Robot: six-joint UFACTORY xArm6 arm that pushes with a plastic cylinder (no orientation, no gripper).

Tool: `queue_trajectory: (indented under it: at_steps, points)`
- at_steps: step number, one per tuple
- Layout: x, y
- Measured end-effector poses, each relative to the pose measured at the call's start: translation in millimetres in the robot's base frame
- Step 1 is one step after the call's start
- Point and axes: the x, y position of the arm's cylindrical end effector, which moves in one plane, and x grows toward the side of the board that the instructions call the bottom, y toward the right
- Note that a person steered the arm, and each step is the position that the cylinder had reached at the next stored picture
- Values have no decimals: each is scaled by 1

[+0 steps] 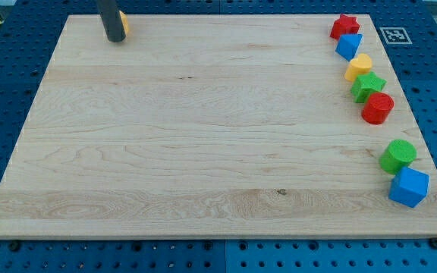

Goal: Move your arm to top center

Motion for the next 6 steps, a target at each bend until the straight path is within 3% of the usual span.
queue_trajectory:
  at_steps: [1,2,4,6]
  points:
    - [0,-3]
    - [31,11]
    - [45,115]
    - [-53,168]
